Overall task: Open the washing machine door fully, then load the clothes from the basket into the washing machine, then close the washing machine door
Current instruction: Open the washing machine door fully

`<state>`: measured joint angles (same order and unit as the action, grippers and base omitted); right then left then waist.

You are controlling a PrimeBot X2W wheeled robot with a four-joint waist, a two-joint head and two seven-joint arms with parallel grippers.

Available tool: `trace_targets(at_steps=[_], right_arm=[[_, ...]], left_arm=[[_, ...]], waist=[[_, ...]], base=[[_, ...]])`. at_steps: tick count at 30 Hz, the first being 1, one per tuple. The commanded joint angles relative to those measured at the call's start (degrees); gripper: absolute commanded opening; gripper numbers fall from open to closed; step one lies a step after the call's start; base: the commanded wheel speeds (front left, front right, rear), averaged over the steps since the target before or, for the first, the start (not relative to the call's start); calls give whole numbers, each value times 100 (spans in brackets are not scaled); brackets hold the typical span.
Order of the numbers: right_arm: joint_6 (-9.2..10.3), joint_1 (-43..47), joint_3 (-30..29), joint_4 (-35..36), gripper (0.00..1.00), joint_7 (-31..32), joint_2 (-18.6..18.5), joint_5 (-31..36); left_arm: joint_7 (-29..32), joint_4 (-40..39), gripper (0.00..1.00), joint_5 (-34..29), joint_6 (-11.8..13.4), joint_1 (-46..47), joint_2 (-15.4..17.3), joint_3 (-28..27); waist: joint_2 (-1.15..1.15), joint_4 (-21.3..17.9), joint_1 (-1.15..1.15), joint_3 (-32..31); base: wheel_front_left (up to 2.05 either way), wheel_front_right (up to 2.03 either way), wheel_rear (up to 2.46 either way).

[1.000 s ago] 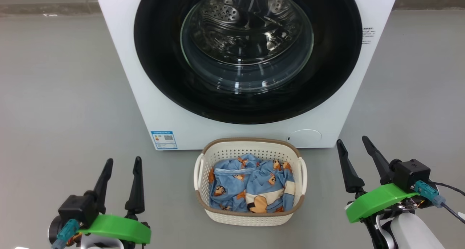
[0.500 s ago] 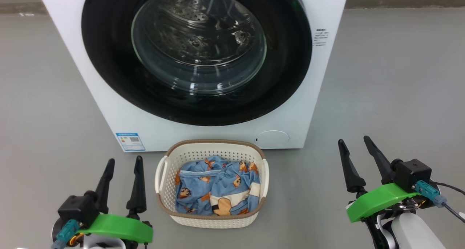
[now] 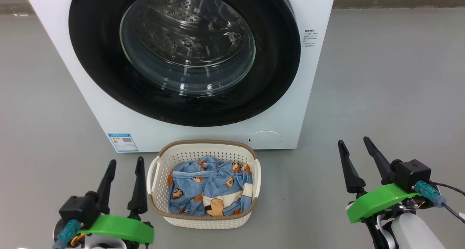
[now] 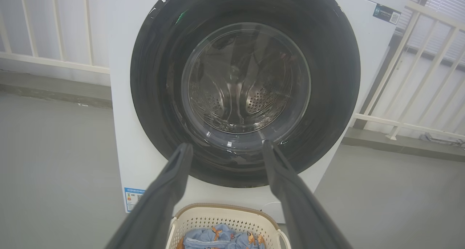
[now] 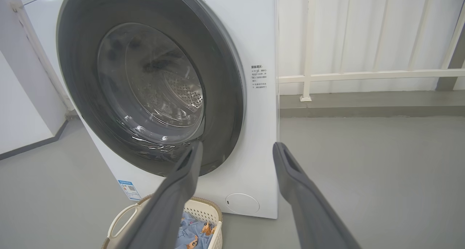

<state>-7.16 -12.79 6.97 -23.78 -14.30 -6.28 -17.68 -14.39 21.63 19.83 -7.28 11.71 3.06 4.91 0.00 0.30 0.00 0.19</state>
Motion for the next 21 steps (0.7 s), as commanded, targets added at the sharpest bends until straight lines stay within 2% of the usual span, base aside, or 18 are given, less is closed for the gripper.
trace_targets(at_steps=[1, 21], right_arm=[[-33, -290, 97, 116, 100, -70, -33, -15], [-33, -289, 105, 86, 100, -70, -48, -74]], left_arm=[[-61, -117, 100, 64, -18, 166, 120, -160], [-61, -112, 100, 64, -20, 157, 124, -157]], waist=[[0, 1, 0, -1], [0, 29, 0, 47]], base=[[0, 0, 0], [0, 0, 0]])
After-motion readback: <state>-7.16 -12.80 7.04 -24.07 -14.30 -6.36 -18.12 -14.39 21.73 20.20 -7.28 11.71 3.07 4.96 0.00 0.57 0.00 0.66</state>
